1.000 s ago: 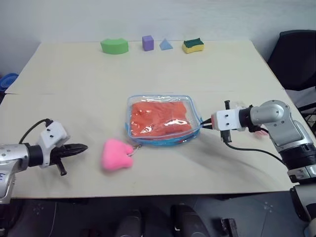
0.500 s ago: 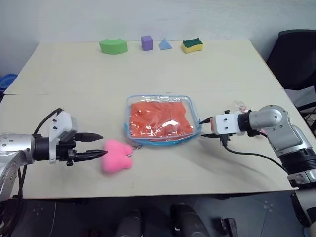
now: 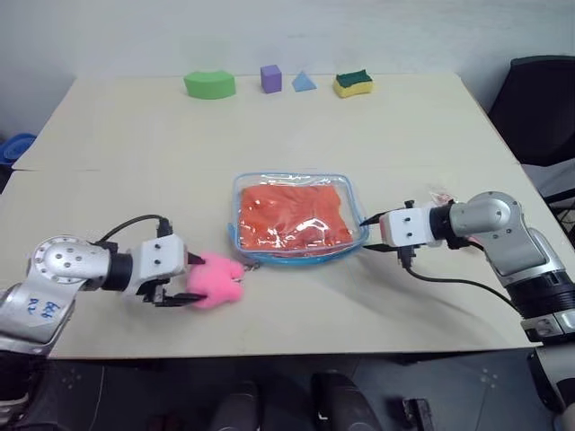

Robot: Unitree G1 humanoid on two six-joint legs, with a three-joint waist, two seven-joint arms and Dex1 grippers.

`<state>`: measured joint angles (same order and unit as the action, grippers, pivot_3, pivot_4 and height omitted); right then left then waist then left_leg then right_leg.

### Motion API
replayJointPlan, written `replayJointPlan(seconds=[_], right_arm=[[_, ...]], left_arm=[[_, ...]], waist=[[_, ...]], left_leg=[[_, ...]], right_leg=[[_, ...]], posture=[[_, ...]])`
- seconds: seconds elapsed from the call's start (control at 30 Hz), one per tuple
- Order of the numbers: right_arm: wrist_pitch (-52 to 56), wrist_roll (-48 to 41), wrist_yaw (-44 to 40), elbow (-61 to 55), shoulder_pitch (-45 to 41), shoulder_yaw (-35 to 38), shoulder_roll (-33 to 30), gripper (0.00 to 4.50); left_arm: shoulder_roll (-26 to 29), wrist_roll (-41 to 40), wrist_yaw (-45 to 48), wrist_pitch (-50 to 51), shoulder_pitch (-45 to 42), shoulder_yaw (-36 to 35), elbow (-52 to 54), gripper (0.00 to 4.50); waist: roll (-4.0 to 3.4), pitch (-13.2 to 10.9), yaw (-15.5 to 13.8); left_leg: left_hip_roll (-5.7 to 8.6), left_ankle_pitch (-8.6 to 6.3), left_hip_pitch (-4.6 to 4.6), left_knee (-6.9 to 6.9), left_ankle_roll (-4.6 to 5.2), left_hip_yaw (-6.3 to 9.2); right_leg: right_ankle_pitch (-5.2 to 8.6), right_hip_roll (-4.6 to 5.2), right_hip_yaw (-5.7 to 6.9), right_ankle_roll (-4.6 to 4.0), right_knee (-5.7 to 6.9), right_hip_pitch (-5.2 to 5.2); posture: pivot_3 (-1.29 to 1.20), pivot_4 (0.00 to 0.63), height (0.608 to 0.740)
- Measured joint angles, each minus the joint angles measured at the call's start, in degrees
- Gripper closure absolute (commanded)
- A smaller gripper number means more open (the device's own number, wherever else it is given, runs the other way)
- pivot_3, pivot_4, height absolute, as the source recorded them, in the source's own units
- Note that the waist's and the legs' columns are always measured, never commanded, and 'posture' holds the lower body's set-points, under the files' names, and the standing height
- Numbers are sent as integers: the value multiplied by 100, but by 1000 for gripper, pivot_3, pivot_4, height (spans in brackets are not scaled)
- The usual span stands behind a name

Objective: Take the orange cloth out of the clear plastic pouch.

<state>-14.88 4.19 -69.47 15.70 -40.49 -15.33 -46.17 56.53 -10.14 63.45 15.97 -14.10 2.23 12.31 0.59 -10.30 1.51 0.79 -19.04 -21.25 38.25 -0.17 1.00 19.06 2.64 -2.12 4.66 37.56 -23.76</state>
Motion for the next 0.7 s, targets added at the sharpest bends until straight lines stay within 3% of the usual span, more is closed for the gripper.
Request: replayJointPlan(seconds=[0.03, 0.1, 0.17, 0.37, 0.47, 0.7], right_arm=[[-1, 2, -2, 0, -7, -5, 12, 2304], [-1, 16, -3, 1, -52, -5, 50, 2304], [-2, 28, -3, 7, -98, -5, 96, 2673], [-75, 112, -72, 74, -116, -34, 133, 4500], [-126, 111, -125, 105, -117, -34, 133, 4500], [-268, 134, -176, 314, -183, -28, 104, 4500]], left_arm=[[-46, 60, -16, -48, -43, 64, -17, 1005], [-56, 189, -20, -207, -96, 123, -140, 1598], [-65, 263, -19, -312, -90, 135, -188, 2100], [-45, 245, 4, -410, 131, -6, -175, 3737], [-16, 164, 42, -396, 262, -153, -169, 4387], [249, -91, 48, -167, 795, -832, -331, 4470]], waist=[[0, 0, -2], [-1, 0, 0], [-1, 0, 2], [-1, 1, 7], [-1, 1, 10], [-1, 1, 66]], left_leg=[[0, 1, 0, 0, -2, 1], [0, 1, 2, 1, -2, 0], [0, 1, 5, 1, -1, 0], [0, -1, 6, 2, 3, 1], [-1, -1, 7, 1, 3, 1], [-4, -1, 6, -7, 3, 0]], right_leg=[[0, 0, 0, 0, 7, 0], [0, 0, 0, 0, 7, 0], [0, 0, -1, 0, 5, 0], [0, 1, -1, 0, 6, 0], [0, 1, -1, 0, 6, 0], [2, -3, -1, -4, 7, -9]], posture=[[0, 150, 740], [0, 150, 740], [0, 150, 740], [0, 150, 740], [0, 150, 740], [0, 150, 740]])
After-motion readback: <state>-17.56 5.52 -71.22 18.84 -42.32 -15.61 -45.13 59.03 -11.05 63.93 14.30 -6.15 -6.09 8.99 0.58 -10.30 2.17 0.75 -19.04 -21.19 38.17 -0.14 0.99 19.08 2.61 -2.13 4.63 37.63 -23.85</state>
